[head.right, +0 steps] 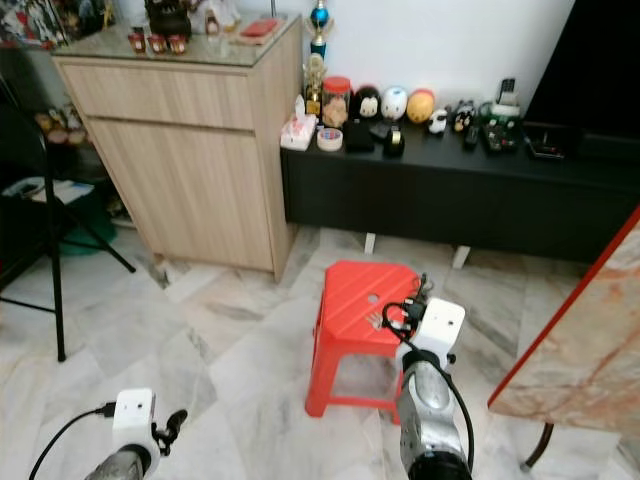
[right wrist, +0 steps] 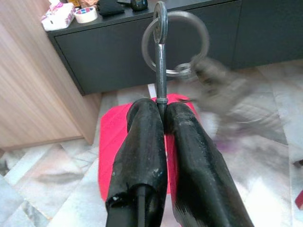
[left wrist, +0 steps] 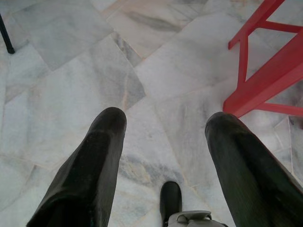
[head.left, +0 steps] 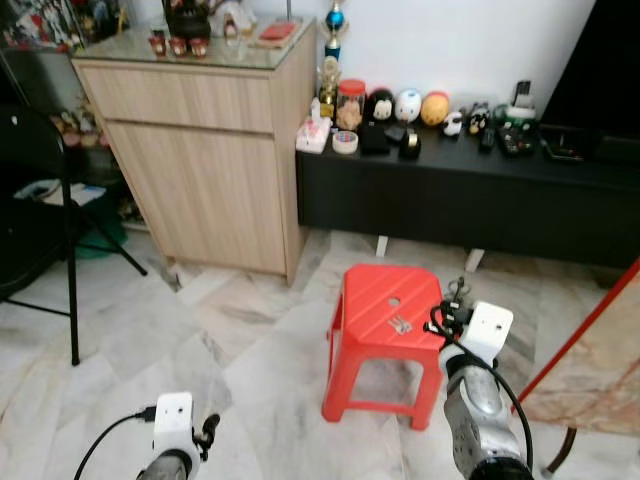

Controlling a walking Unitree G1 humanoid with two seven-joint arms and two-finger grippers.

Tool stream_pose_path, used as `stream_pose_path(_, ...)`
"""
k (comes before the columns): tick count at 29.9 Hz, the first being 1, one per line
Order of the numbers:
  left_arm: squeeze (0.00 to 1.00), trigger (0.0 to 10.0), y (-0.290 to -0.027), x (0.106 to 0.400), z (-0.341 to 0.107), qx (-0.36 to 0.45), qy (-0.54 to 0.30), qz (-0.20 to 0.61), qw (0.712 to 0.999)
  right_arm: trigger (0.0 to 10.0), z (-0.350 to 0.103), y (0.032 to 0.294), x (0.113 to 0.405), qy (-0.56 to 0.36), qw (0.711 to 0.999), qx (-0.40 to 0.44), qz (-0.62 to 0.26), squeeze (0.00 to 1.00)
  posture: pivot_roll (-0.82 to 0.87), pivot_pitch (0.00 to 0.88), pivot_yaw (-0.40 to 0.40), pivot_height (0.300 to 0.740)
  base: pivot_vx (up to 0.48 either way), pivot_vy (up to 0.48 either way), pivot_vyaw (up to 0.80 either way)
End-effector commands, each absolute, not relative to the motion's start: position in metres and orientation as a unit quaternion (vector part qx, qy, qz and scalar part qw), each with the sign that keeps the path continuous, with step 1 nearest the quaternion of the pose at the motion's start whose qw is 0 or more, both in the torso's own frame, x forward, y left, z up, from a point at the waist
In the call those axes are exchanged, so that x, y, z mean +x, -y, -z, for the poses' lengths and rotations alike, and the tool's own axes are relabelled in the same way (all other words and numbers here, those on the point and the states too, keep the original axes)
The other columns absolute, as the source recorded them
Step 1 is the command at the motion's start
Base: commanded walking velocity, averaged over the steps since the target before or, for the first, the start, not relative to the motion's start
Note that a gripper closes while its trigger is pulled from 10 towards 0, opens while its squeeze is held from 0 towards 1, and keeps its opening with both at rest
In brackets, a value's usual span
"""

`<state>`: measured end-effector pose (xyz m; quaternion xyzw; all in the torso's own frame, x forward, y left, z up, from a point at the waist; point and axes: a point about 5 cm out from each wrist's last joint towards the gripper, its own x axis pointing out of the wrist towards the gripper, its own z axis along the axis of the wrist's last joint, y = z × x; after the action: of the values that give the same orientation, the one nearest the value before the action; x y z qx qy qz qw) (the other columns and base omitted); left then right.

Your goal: Hang keys on a hook

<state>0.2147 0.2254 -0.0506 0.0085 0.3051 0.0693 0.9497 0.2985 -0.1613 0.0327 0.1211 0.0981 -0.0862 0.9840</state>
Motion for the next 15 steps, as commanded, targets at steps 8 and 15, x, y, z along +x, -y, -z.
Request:
stream_pose_path(8, 0.0, 10.0, -0.2261, 0.2118, 0.0527, 0.019, -0.314, -0.062, 0.947, 10.0, -0.0372, 0.1587, 0.303, -0.091, 0.986, 0.115, 0.079, 0.0, 0.03, 0.0, -0.059, 0.74, 0.0, -0.15, 0.0)
stream_pose_path(15, 0.0, 10.0, -0.2262, 0.2106, 0.0533, 0.023, -0.316, -0.058, 0.947, 10.0, -0.0365, 0.1574, 0.3026, -0.091, 0.986, 0.114, 0.078, 0.0, 0.03, 0.0, -0.054, 0.74, 0.0, -0.174, 0.0)
